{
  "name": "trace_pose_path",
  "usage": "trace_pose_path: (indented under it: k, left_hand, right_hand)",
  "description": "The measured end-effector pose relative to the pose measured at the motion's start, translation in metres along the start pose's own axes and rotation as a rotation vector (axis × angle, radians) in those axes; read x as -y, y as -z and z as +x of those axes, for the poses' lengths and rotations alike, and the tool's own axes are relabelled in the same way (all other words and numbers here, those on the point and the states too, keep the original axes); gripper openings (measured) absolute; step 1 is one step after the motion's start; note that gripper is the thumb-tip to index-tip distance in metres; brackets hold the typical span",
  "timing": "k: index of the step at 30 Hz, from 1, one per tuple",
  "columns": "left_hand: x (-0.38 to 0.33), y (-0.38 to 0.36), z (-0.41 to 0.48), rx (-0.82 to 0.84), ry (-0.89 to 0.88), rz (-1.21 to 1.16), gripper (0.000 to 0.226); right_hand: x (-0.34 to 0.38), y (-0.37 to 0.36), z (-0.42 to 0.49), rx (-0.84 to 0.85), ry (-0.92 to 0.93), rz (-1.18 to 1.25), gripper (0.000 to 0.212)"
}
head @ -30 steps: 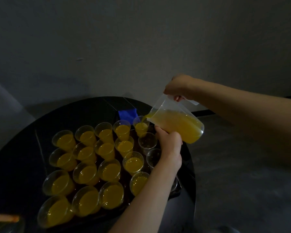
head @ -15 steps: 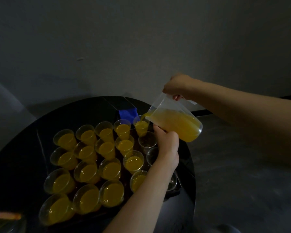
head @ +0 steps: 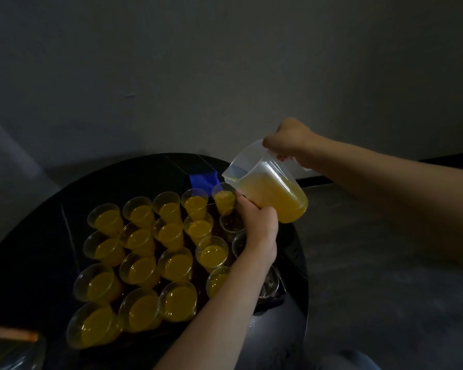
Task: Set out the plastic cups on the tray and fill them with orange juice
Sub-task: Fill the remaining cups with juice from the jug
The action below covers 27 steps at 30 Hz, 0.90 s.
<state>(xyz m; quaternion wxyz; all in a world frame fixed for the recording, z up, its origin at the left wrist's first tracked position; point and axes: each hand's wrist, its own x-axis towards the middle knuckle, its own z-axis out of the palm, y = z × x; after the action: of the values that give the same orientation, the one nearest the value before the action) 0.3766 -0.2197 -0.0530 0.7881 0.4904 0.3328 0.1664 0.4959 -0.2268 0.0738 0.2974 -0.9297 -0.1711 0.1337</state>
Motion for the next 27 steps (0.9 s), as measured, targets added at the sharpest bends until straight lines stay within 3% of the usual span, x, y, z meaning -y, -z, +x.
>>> trace_pose_path:
  k: [17,27]
  left_hand:
    - [0.033,-0.01,-0.056,0.009,-0.047,-0.05,0.11]
    - [0.047,-0.006,-0.068,0.023,-0.02,-0.146,0.096]
  right_hand:
    - [-0.022,0.012,-0.047,0.013,-0.032,-0.018,0.023]
    - [-0.027,0.003,-0.055,0.026,-0.035,-0.031,0.023]
